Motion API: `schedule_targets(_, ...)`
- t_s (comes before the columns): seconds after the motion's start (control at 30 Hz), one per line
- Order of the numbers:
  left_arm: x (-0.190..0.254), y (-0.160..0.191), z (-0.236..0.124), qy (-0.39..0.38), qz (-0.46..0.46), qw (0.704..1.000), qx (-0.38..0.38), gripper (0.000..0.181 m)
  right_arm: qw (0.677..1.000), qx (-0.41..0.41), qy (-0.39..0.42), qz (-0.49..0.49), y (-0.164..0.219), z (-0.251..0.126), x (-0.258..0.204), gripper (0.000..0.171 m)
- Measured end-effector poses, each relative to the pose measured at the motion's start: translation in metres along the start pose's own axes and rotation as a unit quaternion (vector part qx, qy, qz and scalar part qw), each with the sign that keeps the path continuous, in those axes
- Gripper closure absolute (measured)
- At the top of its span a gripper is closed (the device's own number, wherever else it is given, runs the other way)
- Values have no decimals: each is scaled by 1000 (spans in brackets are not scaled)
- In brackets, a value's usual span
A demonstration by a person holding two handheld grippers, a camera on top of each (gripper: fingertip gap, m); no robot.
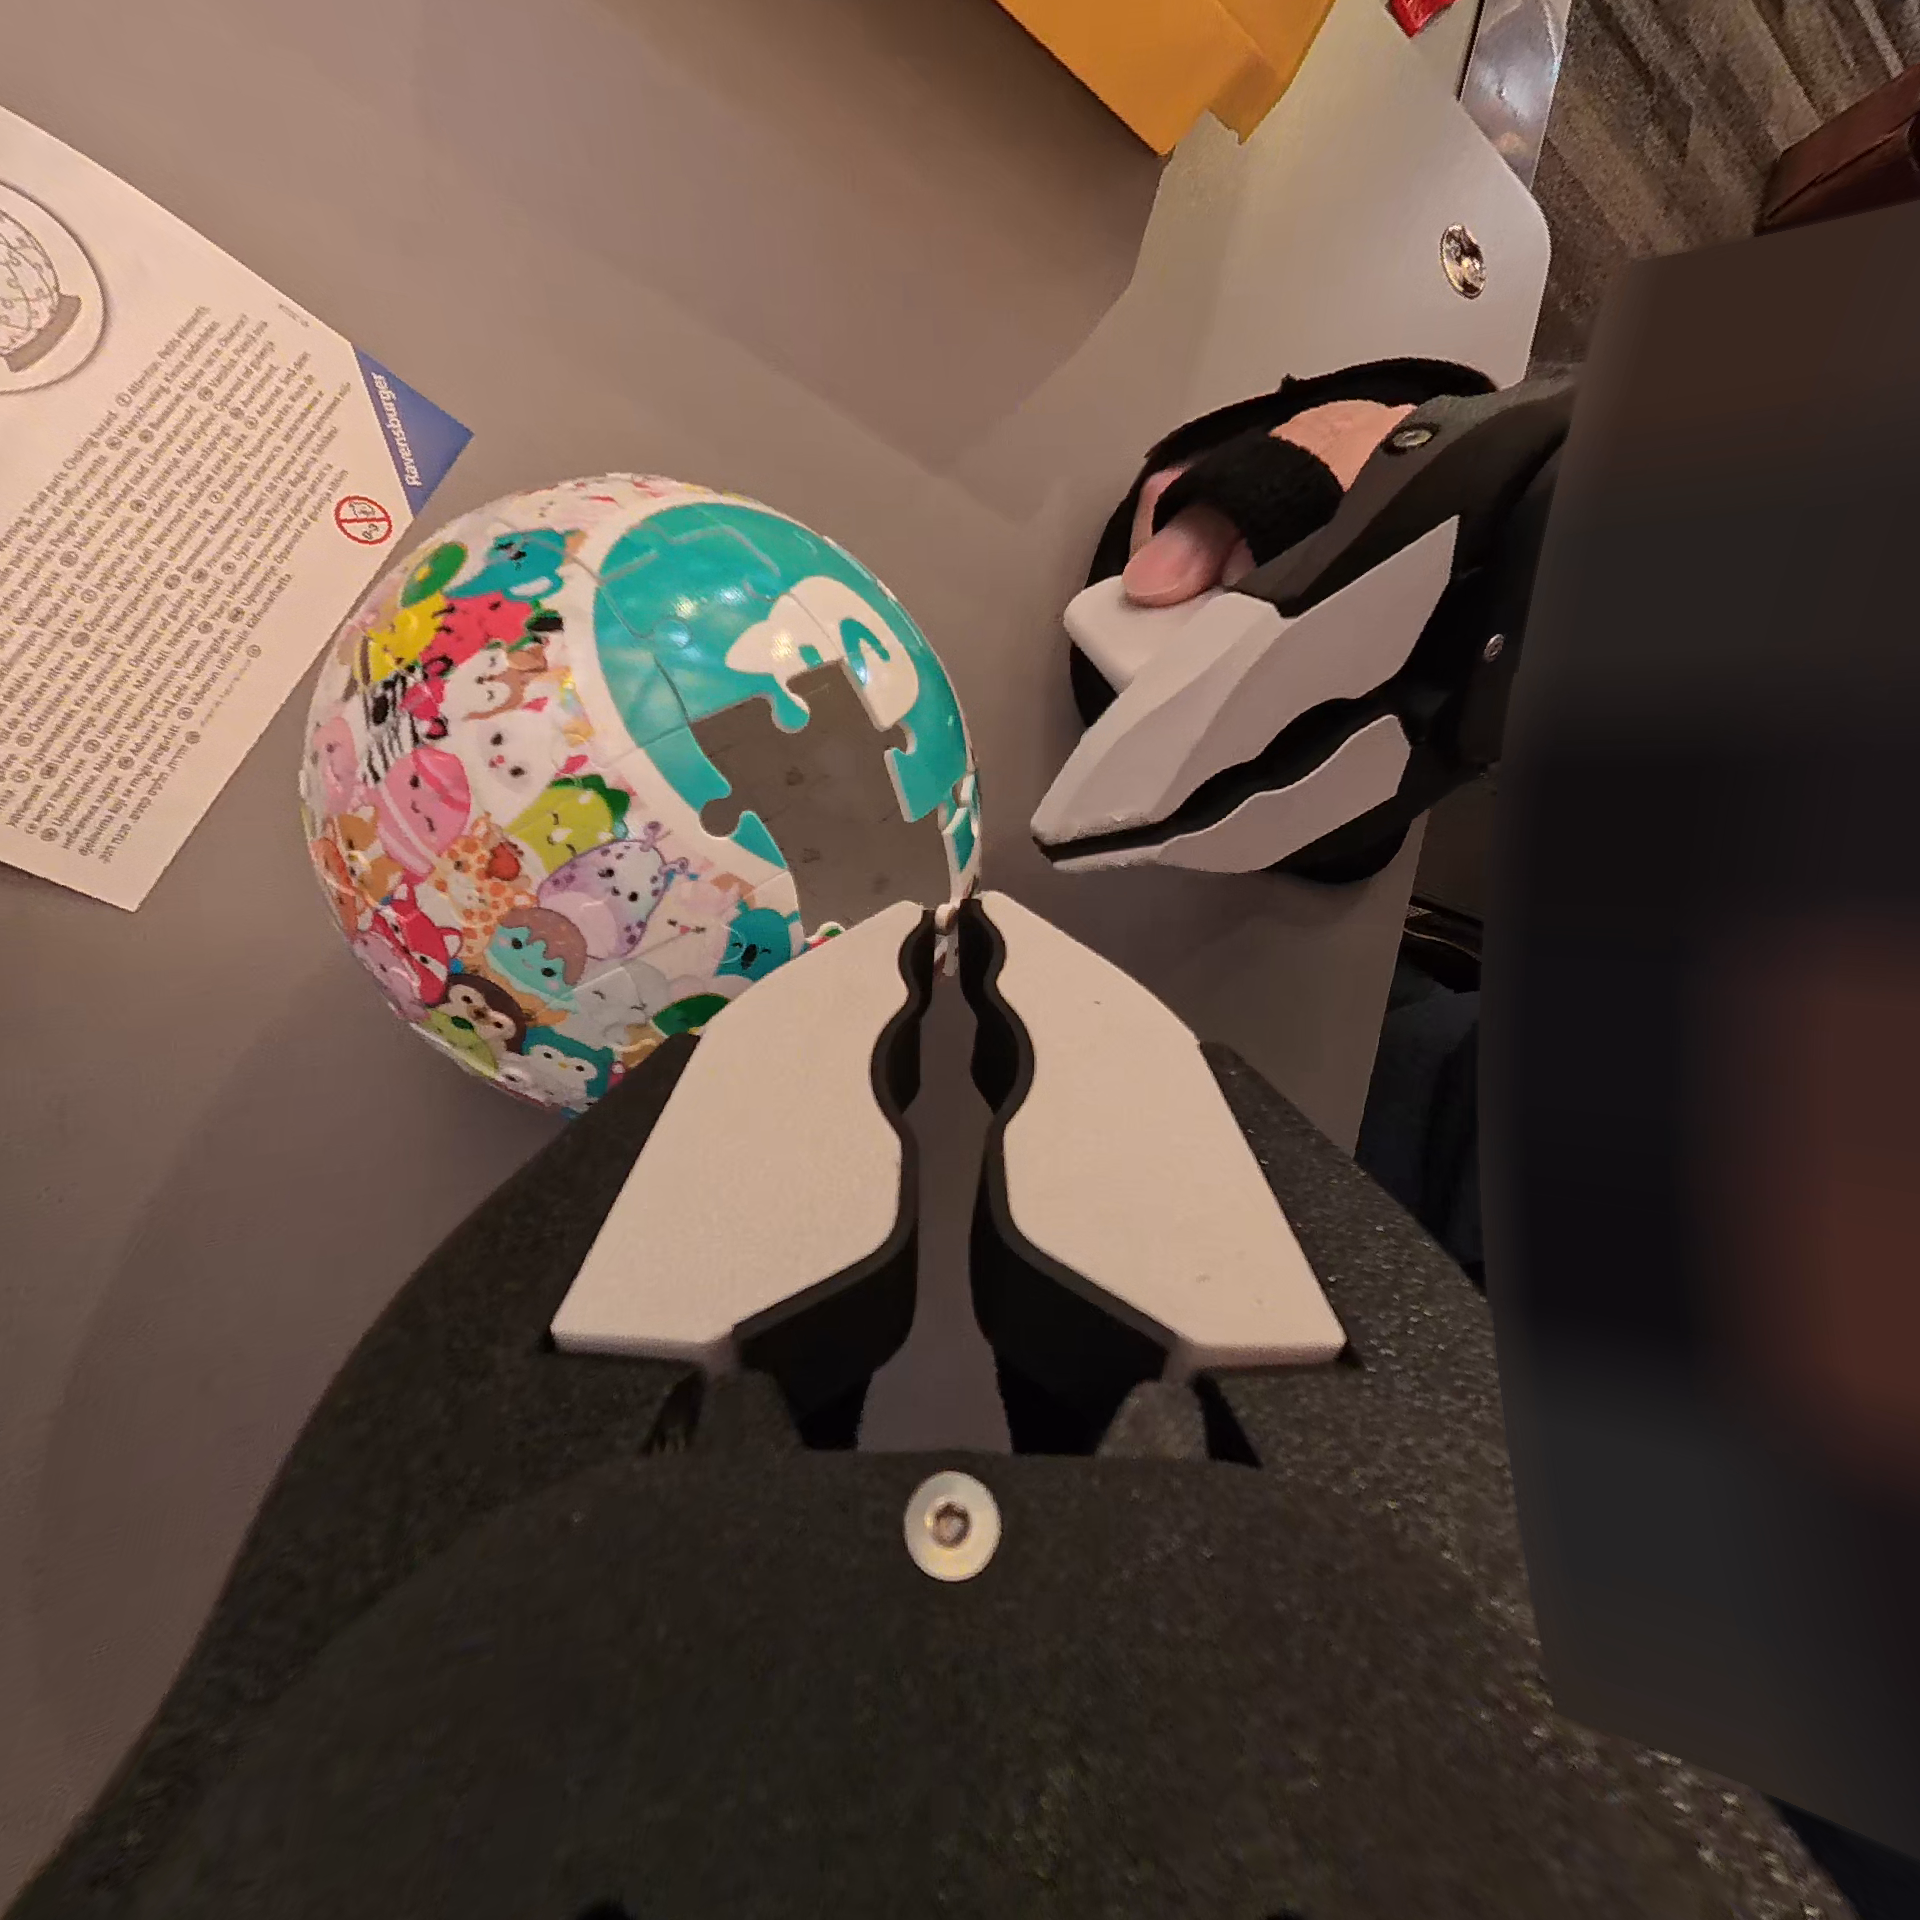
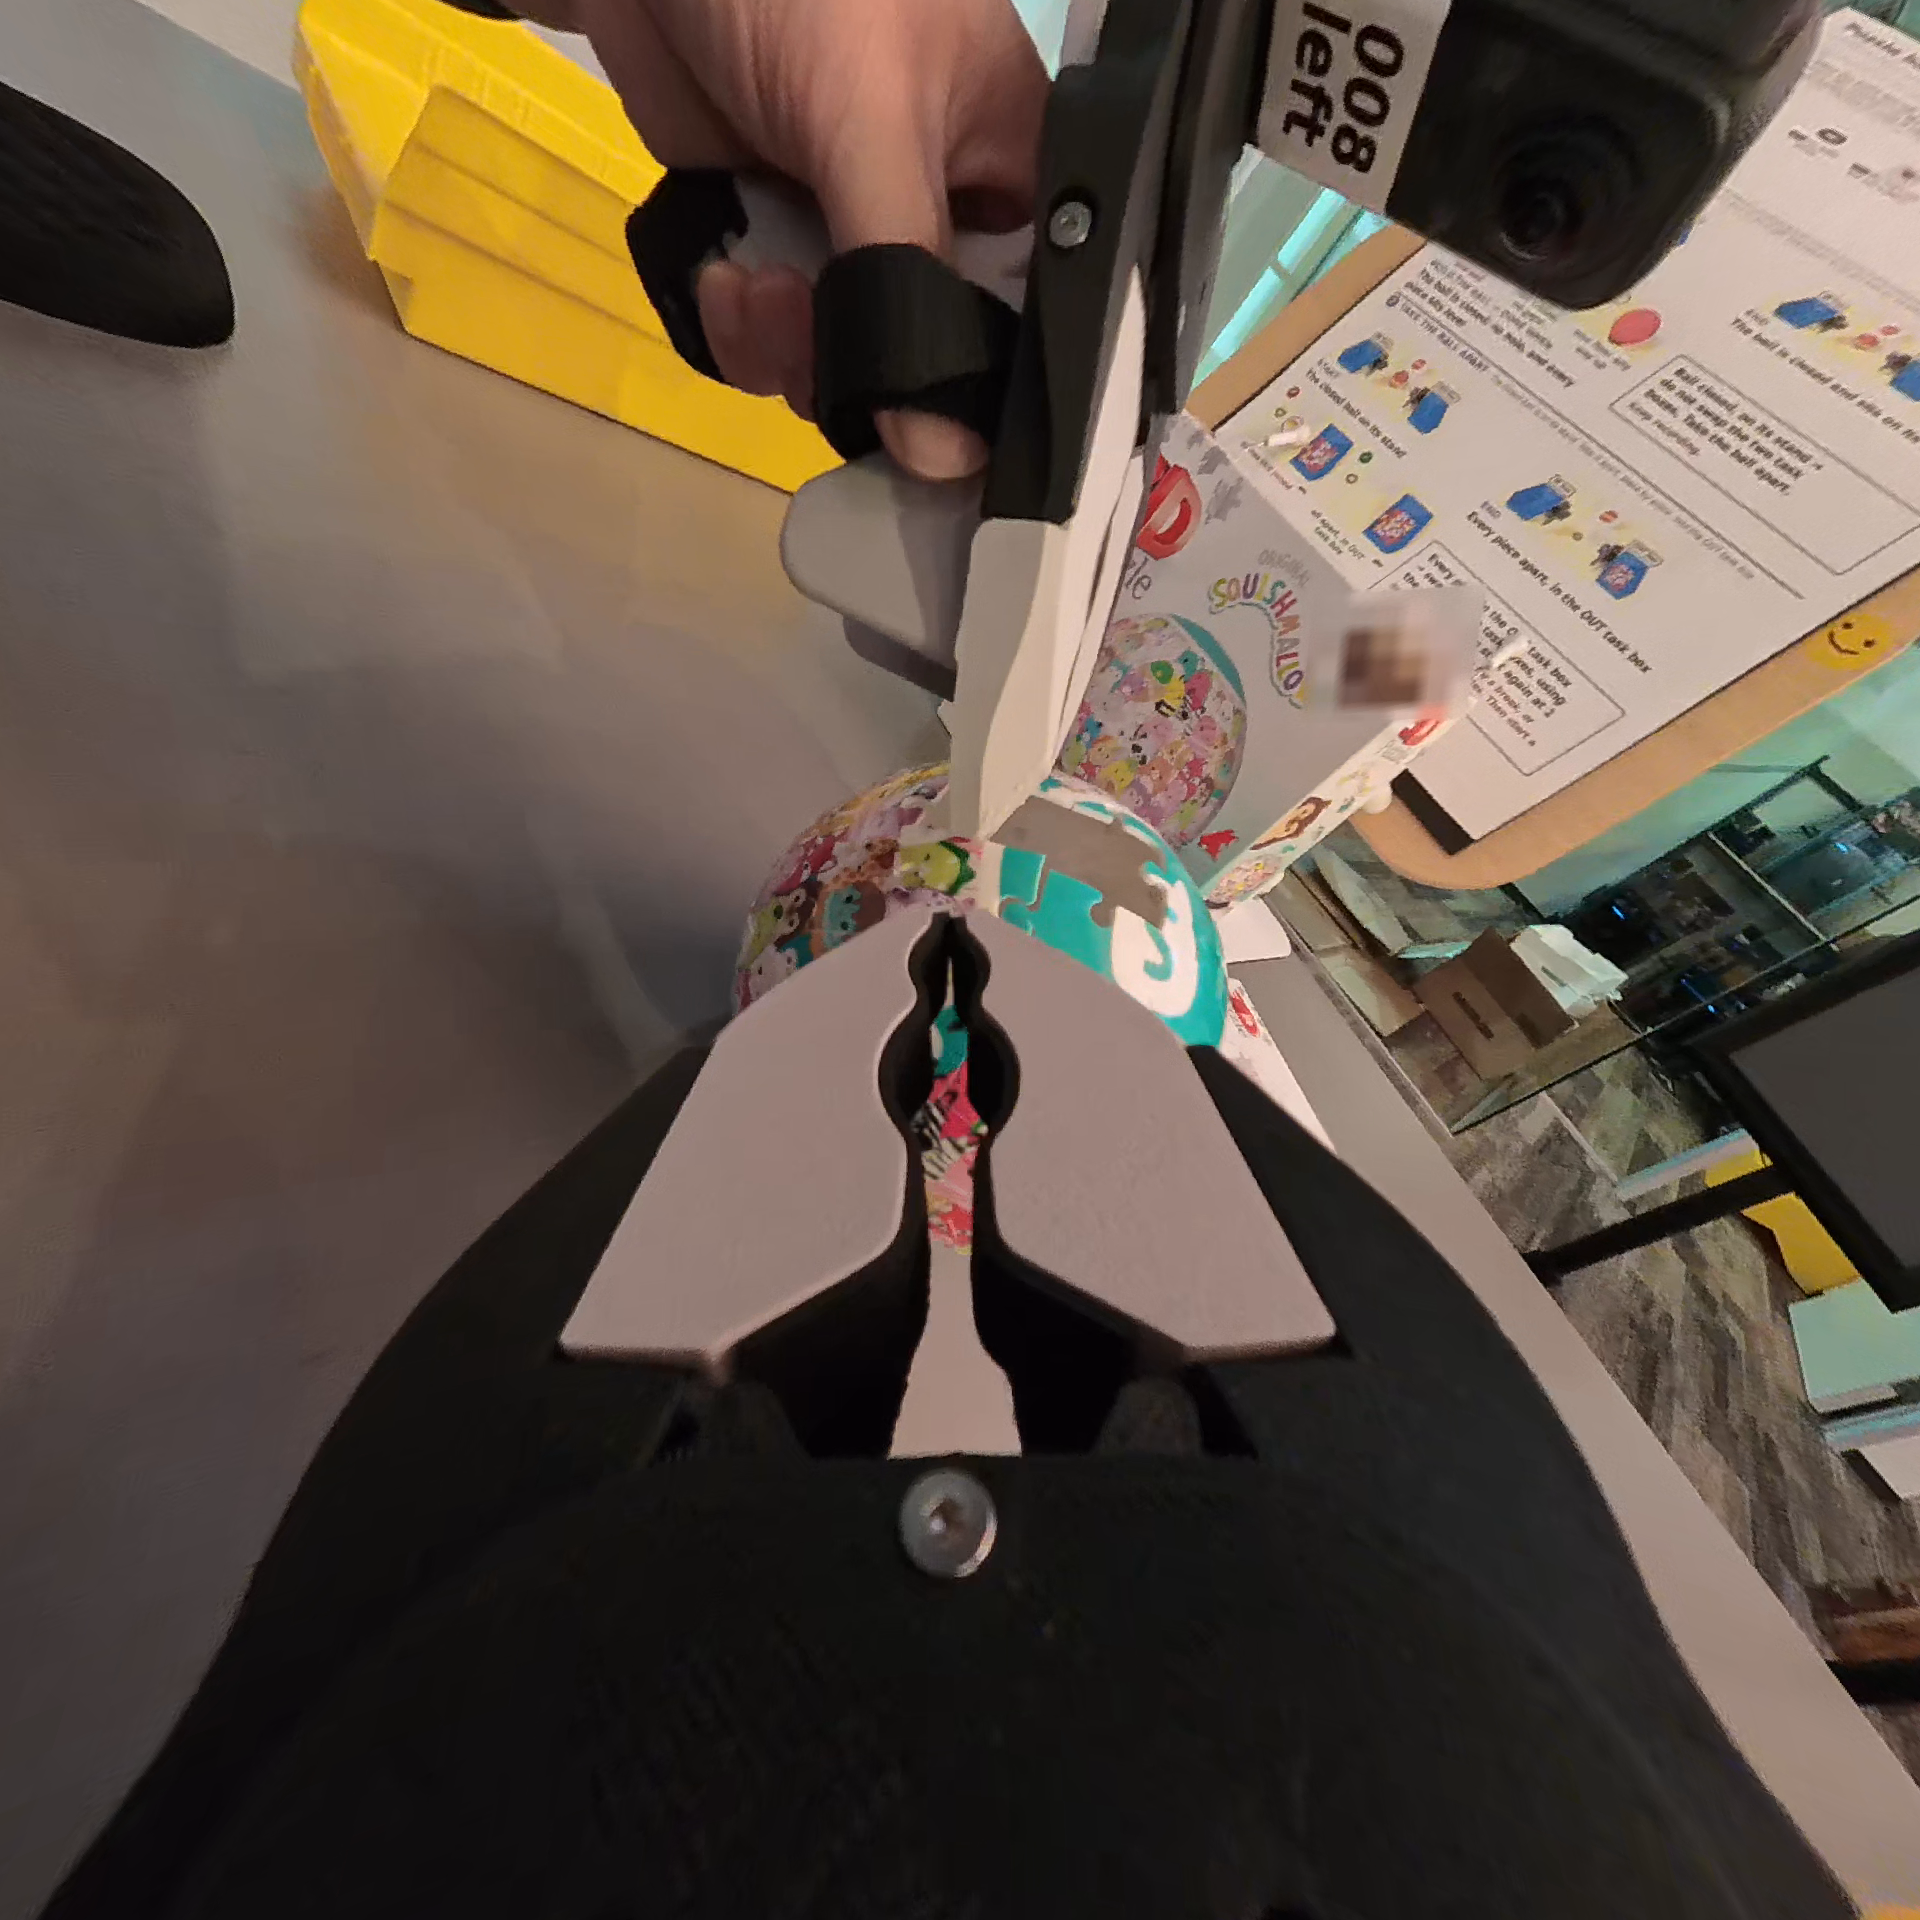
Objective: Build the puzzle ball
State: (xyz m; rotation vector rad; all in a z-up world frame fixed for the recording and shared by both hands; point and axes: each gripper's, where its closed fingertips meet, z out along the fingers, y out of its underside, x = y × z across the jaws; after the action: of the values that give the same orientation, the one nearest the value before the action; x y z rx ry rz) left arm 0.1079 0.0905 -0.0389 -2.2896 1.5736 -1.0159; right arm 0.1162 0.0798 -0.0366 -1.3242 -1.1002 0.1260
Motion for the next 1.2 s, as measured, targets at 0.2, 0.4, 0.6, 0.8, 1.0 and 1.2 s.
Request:
schedule_targets(0.2,0,0,0,-11,7,1000,-2,177,1000,-7,-6,-3,-1,8,0,170)
schedule_targets(0.4,-1,1,0,-31,23,999,-8,176,1000,-12,-9,7,2,11,1,170)
schedule_targets(0.6,0,1,0,-35,26,999,-3,170,1000,-14,-8,9,3,11,1,170)
schedule_targets(0.8,-1,0,-4,-47,30,998,11,166,1000,-15,-8,6,3,11,1,171)
schedule_targets(1.0,-5,-2,-11,-80,46,995,24,164,1000,-16,-8,8,3,11,1,170)
schedule_targets(1.2,-14,-4,-17,-149,86,984,41,160,1000,-16,-8,11,4,11,1,170)
